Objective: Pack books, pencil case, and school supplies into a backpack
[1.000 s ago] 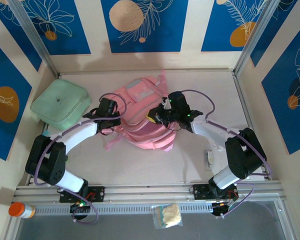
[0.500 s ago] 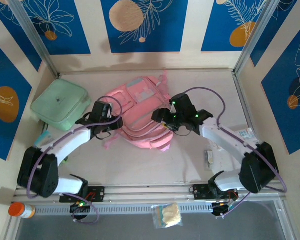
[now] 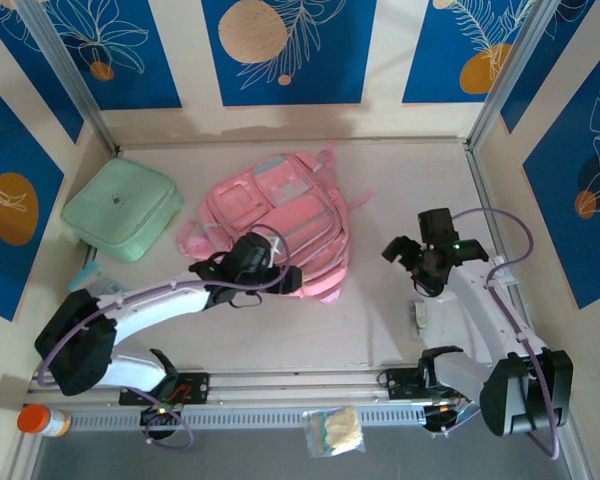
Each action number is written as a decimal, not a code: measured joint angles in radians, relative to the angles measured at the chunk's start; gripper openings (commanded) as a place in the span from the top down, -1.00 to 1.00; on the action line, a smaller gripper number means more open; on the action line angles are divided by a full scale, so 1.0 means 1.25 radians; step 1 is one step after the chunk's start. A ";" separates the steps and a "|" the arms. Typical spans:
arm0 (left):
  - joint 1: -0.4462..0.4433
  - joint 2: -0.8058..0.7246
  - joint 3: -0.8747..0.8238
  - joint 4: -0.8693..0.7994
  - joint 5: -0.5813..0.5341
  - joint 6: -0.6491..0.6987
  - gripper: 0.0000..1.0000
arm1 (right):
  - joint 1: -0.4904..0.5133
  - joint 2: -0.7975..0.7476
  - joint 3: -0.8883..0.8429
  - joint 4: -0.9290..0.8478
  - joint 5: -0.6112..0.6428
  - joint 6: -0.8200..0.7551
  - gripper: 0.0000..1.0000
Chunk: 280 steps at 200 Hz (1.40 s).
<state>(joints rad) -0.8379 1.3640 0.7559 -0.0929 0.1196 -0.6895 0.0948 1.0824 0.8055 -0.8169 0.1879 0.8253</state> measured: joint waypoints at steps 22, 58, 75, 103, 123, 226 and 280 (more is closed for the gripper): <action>-0.048 0.047 0.008 0.039 0.003 -0.016 -0.44 | -0.088 -0.002 -0.036 -0.008 0.000 -0.008 -0.99; -0.076 0.083 0.028 0.081 0.003 -0.031 -0.48 | -0.120 -0.001 -0.091 -0.009 0.006 -0.001 -0.98; -0.077 0.085 0.030 0.093 0.004 -0.031 -0.50 | -0.132 -0.001 -0.123 0.006 0.000 0.005 -0.98; -0.077 0.087 0.031 0.100 0.004 -0.031 -0.52 | -0.198 0.011 -0.143 0.029 -0.019 0.010 -0.99; -0.078 0.093 0.031 0.106 0.004 -0.031 -0.53 | -0.242 0.024 -0.142 0.053 -0.028 0.011 -0.99; -0.079 0.162 0.079 0.127 0.003 -0.035 -0.57 | -0.368 0.375 0.046 0.146 -0.033 -0.005 -0.98; -0.079 0.163 0.086 0.122 -0.024 -0.034 -0.60 | -0.234 0.439 0.101 0.131 0.004 -0.007 -0.98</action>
<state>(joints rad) -0.9367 1.5673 0.8635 0.0593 0.0898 -0.7326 -0.1978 1.6314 0.9318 -0.6529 0.1925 0.8162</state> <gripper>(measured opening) 0.799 0.992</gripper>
